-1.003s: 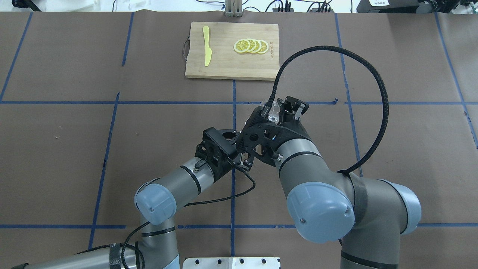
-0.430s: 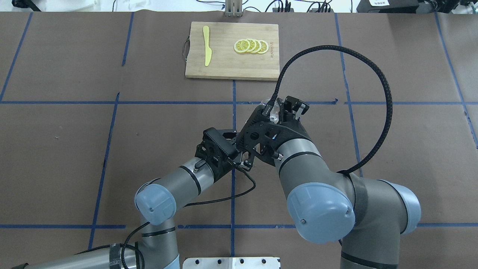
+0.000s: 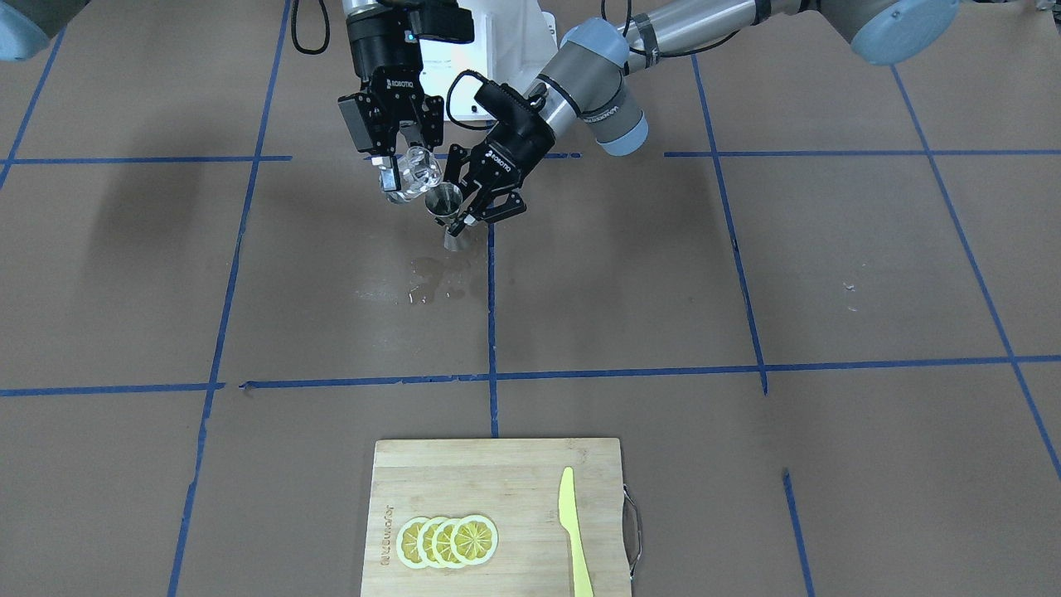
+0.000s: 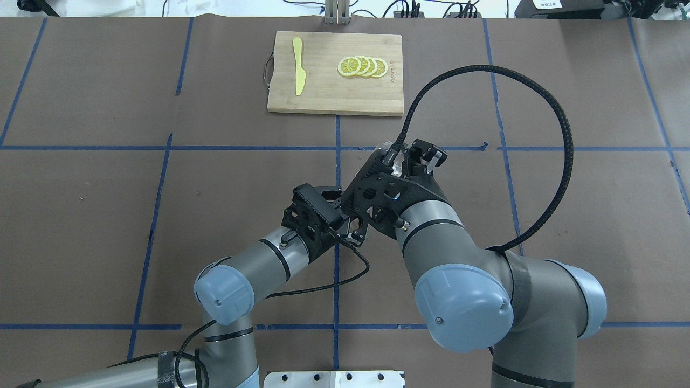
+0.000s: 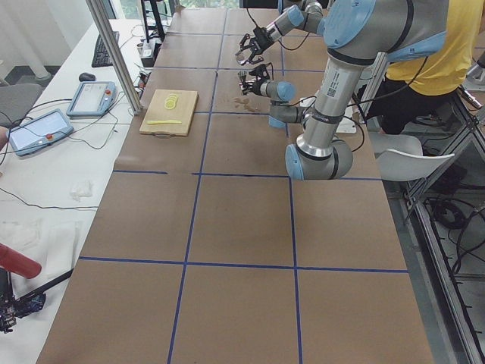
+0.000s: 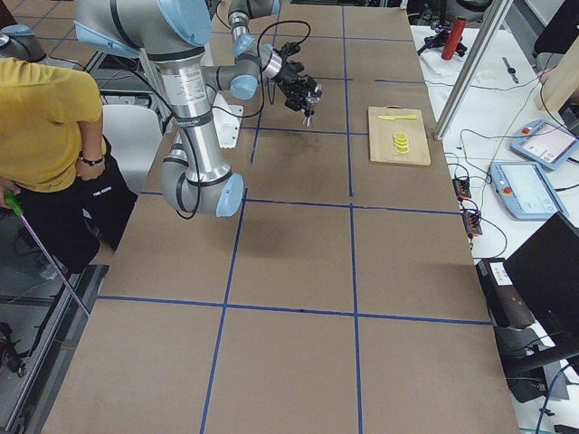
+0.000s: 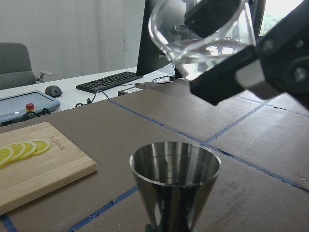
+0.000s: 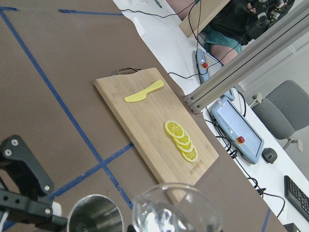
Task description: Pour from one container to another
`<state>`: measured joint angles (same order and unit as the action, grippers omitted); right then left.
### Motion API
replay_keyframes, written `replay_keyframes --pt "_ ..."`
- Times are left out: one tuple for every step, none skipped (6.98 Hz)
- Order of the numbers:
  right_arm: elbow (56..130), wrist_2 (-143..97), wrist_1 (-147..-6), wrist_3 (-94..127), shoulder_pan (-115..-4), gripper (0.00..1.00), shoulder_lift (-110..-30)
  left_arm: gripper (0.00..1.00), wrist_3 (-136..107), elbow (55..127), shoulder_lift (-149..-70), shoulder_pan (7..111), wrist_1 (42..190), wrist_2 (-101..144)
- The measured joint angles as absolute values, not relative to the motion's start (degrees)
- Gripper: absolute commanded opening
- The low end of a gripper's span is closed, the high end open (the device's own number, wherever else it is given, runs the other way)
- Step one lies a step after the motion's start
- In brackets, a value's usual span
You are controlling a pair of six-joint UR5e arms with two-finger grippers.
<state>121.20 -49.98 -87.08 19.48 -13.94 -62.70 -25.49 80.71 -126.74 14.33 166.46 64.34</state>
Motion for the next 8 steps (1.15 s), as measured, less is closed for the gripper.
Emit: replay_keyframes --pt "121.18 -50.00 -86.01 22.00 -13.92 0.22 -62.82 0.00 -25.47 80.82 -126.74 14.33 166.44 64.34" --pt "121.17 -50.01 -83.56 24.57 -13.96 0.22 -63.56 0.00 -25.34 81.15 -126.71 14.37 166.38 64.32" --pt "121.34 -49.99 -80.62 26.54 -14.09 0.22 -64.88 0.00 -24.58 81.93 -126.54 14.47 166.27 64.20" --pt "121.59 -49.95 -78.28 29.16 -14.20 0.22 -66.10 0.00 -23.34 82.78 -126.23 14.59 166.12 63.95" --pt "121.91 -49.91 -77.11 32.49 -14.37 0.22 -67.02 0.00 -22.74 83.14 -125.98 14.77 166.03 63.69" --pt "122.52 -49.87 -76.67 35.20 -14.72 0.22 -67.91 0.00 -22.68 83.47 -125.31 15.01 166.00 63.47" --pt "123.32 -49.82 -76.53 37.85 -15.23 0.22 -69.16 0.00 -22.82 84.47 -123.45 15.30 166.10 62.66" --pt "123.85 -49.36 -76.49 40.54 -15.61 0.22 -70.46 0.00 -23.35 86.11 -121.13 15.56 166.35 60.57"
